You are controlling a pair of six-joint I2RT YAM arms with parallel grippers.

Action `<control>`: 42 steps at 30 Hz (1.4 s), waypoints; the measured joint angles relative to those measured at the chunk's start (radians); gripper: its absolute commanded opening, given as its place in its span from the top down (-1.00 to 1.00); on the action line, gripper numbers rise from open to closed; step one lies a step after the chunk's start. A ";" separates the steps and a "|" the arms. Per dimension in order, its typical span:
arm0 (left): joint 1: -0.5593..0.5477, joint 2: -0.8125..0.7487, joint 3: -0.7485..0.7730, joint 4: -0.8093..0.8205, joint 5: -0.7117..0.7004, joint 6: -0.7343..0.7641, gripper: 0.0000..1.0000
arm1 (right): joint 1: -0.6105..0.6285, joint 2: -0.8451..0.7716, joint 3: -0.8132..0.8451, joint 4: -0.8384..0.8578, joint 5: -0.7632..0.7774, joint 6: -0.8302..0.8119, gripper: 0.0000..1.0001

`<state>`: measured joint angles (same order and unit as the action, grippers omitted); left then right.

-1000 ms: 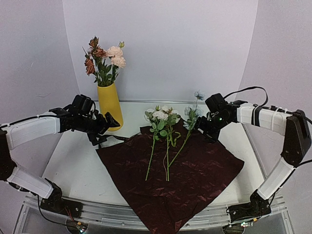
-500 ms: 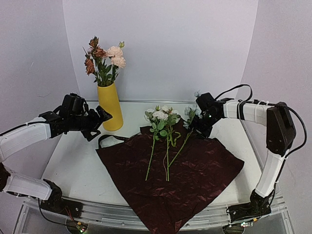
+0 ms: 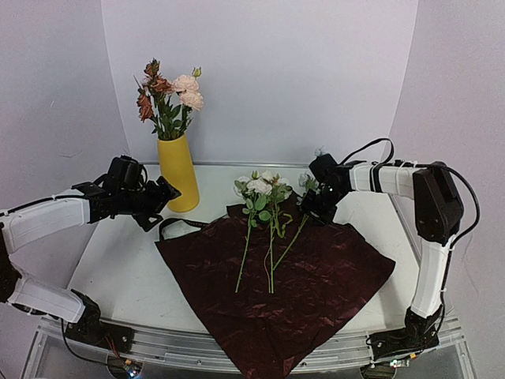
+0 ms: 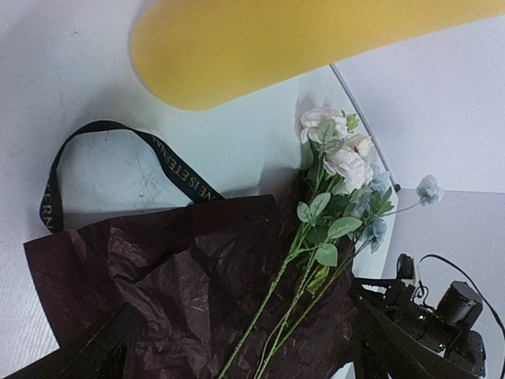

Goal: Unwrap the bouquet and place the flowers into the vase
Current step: Pick up the fake flower from the wrapping paper.

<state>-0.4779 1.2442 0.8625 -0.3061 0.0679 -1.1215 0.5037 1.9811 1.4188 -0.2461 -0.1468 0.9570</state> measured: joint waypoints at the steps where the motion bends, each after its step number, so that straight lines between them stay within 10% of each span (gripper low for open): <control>1: 0.001 -0.015 -0.009 0.000 -0.018 -0.005 -0.85 | 0.000 0.013 0.006 0.000 -0.001 0.002 0.20; 21: 0.001 -0.206 -0.106 0.001 -0.164 -0.025 -0.77 | 0.001 0.134 0.051 0.002 -0.005 0.013 0.58; 29: 0.001 -0.169 -0.096 0.001 -0.128 0.016 -0.75 | 0.001 0.158 0.071 0.004 0.000 0.014 0.99; 42: 0.001 -0.090 -0.016 -0.001 0.059 0.124 -0.95 | 0.001 0.048 0.045 -0.001 0.091 0.021 1.00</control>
<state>-0.4767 1.1539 0.8466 -0.3075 0.1270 -0.9976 0.5045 2.0292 1.4635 -0.2466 -0.0557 0.9784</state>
